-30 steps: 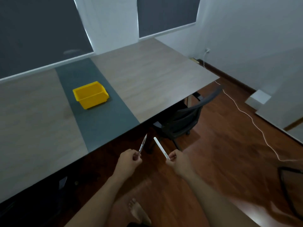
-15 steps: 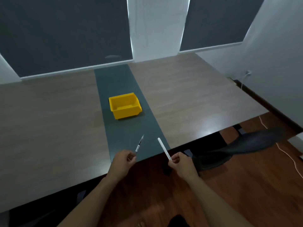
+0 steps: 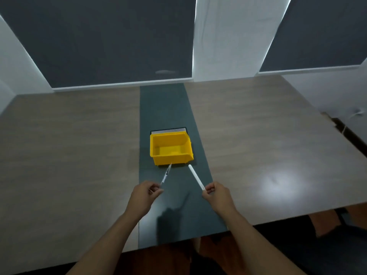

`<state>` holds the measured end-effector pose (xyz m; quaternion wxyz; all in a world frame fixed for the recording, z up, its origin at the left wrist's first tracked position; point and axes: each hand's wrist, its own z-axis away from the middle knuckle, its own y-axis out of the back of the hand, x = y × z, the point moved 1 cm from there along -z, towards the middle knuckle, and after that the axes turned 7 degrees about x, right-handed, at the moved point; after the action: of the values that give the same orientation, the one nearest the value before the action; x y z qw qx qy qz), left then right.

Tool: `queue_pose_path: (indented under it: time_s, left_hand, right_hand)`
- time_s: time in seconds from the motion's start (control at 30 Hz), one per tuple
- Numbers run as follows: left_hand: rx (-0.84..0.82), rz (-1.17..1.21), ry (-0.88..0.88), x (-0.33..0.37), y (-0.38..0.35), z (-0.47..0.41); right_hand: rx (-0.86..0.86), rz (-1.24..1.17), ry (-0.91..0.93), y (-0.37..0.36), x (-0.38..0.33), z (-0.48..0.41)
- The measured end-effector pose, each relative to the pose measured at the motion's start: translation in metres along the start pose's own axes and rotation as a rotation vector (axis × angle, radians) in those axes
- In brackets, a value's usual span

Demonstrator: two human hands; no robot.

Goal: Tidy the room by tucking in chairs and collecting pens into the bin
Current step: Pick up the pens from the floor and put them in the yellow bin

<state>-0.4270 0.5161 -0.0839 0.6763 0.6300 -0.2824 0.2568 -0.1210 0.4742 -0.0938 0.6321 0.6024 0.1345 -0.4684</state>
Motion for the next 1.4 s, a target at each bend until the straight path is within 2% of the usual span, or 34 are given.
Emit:
queue_pose_path:
  time_s: [0.3,0.6,0.87,1.3,1.4]
  left_hand:
    - [0.051,-0.075,0.037,0.021,0.004,-0.125]
    - [0.007,-0.142,0.21,0.009,-0.014,-0.224]
    - [-0.124,-0.344,0.215,-0.005,-0.056,-0.268]
    - [-0.233,-0.511,0.241,-0.005,-0.097,-0.288]
    - [-0.23,-0.468,0.246,-0.002,-0.097,-0.285]
  right_hand:
    - [-0.086,0.017,0.02,-0.01,-0.046,-0.152]
    - [-0.22,0.055,0.052,-0.044,-0.063,-0.242]
    - [-0.341,0.097,0.113,-0.089,-0.059,-0.273]
    - [-0.381,0.148,0.133,-0.127,-0.054,-0.276]
    - [-0.387,0.159,0.132,-0.12,-0.055,-0.273]
